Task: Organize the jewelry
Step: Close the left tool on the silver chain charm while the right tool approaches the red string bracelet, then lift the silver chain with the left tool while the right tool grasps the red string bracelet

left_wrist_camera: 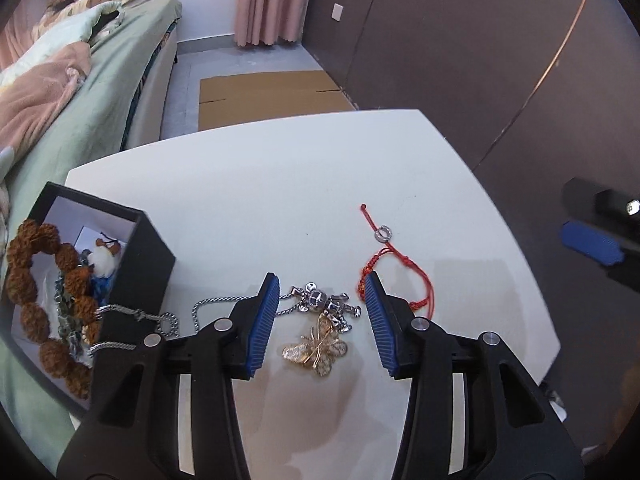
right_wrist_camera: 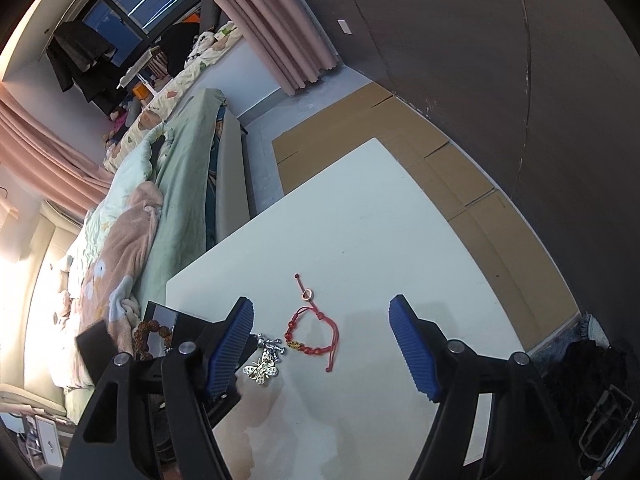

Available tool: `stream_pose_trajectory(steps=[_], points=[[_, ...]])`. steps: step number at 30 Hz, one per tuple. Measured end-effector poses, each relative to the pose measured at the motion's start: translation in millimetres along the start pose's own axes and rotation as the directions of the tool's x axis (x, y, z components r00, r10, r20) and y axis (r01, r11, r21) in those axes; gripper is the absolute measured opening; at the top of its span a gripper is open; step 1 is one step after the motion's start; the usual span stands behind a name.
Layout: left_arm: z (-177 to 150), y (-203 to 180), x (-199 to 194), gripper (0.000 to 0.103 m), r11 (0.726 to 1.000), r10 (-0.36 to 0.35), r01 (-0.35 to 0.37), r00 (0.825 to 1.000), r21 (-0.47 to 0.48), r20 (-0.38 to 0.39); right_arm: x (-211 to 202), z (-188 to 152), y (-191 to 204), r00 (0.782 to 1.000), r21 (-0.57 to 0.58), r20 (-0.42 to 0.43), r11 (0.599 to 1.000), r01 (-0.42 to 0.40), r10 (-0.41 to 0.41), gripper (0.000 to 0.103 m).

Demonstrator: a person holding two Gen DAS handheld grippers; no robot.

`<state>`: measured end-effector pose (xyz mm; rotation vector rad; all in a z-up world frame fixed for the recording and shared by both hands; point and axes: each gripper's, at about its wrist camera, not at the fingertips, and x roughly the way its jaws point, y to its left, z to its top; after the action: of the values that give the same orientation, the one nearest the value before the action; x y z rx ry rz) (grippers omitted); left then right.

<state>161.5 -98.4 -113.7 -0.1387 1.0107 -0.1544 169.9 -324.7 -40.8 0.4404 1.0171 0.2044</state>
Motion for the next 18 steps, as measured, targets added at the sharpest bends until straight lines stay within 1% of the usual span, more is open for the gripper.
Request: stream_pose_trajectory(steps=[3,5,7,8,11,13,14,15,16,18], points=[[-4,-7,10,0.045,0.999,0.043,-0.043,0.999,0.033,-0.011,-2,2,-5,1.0,0.008,0.002,1.0,-0.005,0.005,0.07],[-6,-12,15,0.045,0.997,0.057,-0.056,0.998,0.055,-0.021,-4,3,-10,1.0,0.015,0.003,1.0,-0.006,0.006,0.07],[-8,-17,19,0.048,0.992,0.081,-0.078,0.996,0.094,-0.03,-5,3,-13,1.0,0.021,0.005,1.0,-0.009,0.009,0.07],[-9,-19,22,0.052,0.99,0.095,-0.09,0.995,0.11,-0.037,-6,4,-14,1.0,0.022,0.006,1.0,-0.01,0.009,0.07],[-12,-23,23,0.053,0.983,0.131,-0.127,0.991,0.133,-0.02,-7,4,-15,1.0,0.023,0.006,1.0,-0.012,0.012,0.07],[-11,-23,23,0.053,0.983,0.133,-0.131,0.991,0.127,-0.015,-7,4,-15,1.0,0.021,0.005,1.0,-0.012,0.012,0.07],[-12,-23,23,0.049,0.983,0.137,-0.134,0.991,0.129,-0.013,-7,4,-14,1.0,0.018,0.003,1.0,-0.011,0.011,0.07],[-12,-23,23,0.038,0.98,0.15,-0.147,0.989,0.137,-0.009,-6,3,-13,1.0,0.014,0.001,1.0,-0.01,0.01,0.07],[-13,-24,23,0.038,0.977,0.16,-0.157,0.987,0.142,-0.009,-5,2,-12,1.0,0.011,0.0,1.0,-0.009,0.009,0.07],[-11,-19,22,0.037,0.984,0.131,-0.127,0.991,0.126,-0.021,-5,2,-10,1.0,0.006,-0.002,1.0,-0.007,0.007,0.07]])
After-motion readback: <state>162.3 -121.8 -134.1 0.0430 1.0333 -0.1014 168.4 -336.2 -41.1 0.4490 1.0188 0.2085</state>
